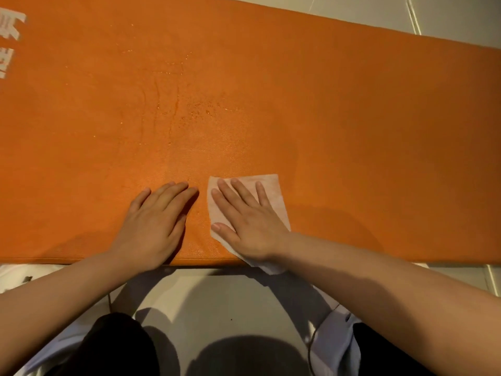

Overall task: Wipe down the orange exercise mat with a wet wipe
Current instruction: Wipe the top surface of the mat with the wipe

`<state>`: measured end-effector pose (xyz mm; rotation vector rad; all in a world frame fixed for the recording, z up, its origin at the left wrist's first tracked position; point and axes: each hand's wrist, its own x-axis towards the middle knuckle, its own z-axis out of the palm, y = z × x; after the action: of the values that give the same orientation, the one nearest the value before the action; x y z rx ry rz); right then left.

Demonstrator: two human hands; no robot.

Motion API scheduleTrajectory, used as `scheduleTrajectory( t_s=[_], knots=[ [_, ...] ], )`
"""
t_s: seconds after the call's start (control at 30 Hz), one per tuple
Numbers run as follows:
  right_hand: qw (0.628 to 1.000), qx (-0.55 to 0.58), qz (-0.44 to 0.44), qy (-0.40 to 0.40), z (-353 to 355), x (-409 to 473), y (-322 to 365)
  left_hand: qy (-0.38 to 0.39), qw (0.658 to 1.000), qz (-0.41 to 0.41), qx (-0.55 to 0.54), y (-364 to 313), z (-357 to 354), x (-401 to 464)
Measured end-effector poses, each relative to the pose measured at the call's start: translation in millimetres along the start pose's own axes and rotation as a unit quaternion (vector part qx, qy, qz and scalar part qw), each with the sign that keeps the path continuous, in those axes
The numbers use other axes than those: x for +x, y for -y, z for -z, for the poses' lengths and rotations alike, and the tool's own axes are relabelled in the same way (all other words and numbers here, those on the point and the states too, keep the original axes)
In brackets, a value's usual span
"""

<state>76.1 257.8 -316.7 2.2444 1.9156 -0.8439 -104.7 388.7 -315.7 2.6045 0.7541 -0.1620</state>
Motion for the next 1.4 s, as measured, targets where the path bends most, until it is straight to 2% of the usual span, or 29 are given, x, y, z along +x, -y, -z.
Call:
scheduleTrajectory(
  t_s=[0.07,0.13,0.23,0.33,0.37,0.43,0.53,0.7,0.8,0.87,0.97,1.03,1.1,1.17,1.23,1.3,1.4],
  knots=[
    [0.999,-0.017,0.028,0.001,2,3,-14,-0.006,1.0,0.002,-0.001,0,-1,2],
    [1.0,-0.02,0.009,0.002,4,1,-31,-0.01,1.0,0.002,-0.006,1,-2,2],
    [0.988,-0.008,-0.149,-0.026,10,-12,-77,-0.017,1.0,-0.004,-0.015,2,0,0],
    [0.933,0.028,-0.358,-0.036,20,-51,-143,-0.02,0.999,0.0,-0.035,3,2,-1],
    [0.912,0.054,-0.405,-0.029,24,-66,-157,-0.021,0.999,0.001,-0.044,3,3,-1],
    [0.892,0.076,-0.444,-0.022,26,-80,-167,-0.025,0.998,0.002,-0.056,3,3,0],
    [0.911,0.076,-0.405,-0.032,23,-58,-142,-0.032,0.997,0.007,-0.063,2,1,2],
    [0.991,0.005,-0.13,-0.01,21,7,-63,-0.038,0.998,-0.016,-0.054,-2,6,19],
    [0.998,-0.057,0.038,0.007,20,40,-25,-0.053,0.997,-0.001,-0.061,-5,11,37],
    [0.994,-0.069,0.084,0.0,21,49,-23,-0.057,0.996,0.018,-0.069,-5,14,48],
    [0.997,-0.051,0.057,-0.015,28,51,-48,-0.066,0.994,0.051,-0.066,0,17,63],
    [0.998,-0.037,-0.044,-0.032,36,47,-82,-0.057,0.995,0.069,-0.054,6,20,71],
    [0.983,-0.025,-0.176,-0.049,46,33,-130,-0.038,0.994,0.098,-0.041,13,25,76],
    [0.953,-0.013,-0.302,-0.023,55,5,-177,-0.007,0.992,0.127,-0.027,19,31,80],
    [0.927,0.001,-0.375,0.018,61,-19,-200,0.019,0.988,0.153,-0.017,24,37,87],
    [0.923,0.009,-0.384,0.016,58,-19,-193,0.026,0.984,0.176,-0.012,29,42,96],
    [0.96,-0.021,-0.278,-0.031,51,14,-147,0.042,0.982,0.185,0.015,32,51,121]
  ],
)
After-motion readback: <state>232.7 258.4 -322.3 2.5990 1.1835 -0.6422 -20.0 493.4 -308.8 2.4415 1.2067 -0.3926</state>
